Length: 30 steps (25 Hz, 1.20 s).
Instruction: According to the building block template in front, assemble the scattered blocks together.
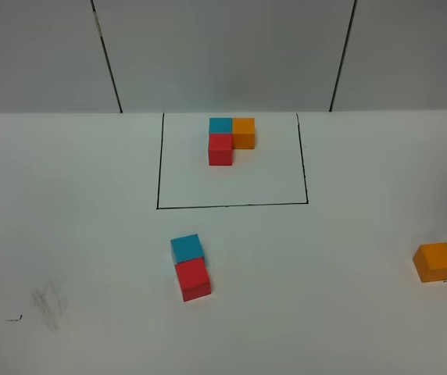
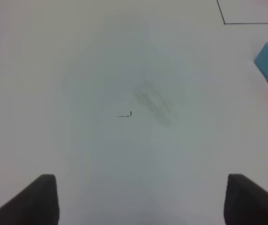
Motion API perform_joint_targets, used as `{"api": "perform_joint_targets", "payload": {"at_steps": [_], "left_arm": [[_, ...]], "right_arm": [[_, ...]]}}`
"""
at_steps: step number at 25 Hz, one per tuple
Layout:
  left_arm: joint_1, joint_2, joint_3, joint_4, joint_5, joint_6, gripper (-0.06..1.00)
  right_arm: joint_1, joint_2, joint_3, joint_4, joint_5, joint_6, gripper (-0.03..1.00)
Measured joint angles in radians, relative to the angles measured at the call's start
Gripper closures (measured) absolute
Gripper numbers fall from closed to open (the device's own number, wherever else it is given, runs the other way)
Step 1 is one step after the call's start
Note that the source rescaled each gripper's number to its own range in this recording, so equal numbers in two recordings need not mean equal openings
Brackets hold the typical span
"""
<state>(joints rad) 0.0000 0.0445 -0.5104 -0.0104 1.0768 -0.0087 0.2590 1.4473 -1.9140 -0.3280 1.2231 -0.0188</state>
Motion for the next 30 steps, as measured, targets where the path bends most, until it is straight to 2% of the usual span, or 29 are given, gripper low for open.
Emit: {"api": "perform_joint_targets", "payload": {"at_steps": [6, 13, 19, 25, 30], "left_arm": [[0.0, 0.0, 0.0, 0.0, 0.0, 0.0, 0.36], [0.0, 0.0, 0.0, 0.0, 0.0, 0.0, 0.36], [0.0, 0.0, 0.0, 0.0, 0.0, 0.0, 0.36], [0.0, 0.0, 0.0, 0.0, 0.0, 0.0, 0.36], [0.0, 0.0, 0.0, 0.0, 0.0, 0.0, 0.36]], "right_arm": [[-0.005, -0.157, 0.087, -0.055, 0.001, -0.011, 0.31], [-0.005, -0.275, 0.09, -0.173, 0.001, -0.028, 0.31], [-0.005, -0.33, 0.106, -0.217, 0.0, -0.008, 0.31], [-0.005, -0.353, 0.304, -0.158, 0.0, -0.021, 0.31], [-0.005, -0.355, 0.453, -0.189, 0.003, 0.019, 0.31]]}}
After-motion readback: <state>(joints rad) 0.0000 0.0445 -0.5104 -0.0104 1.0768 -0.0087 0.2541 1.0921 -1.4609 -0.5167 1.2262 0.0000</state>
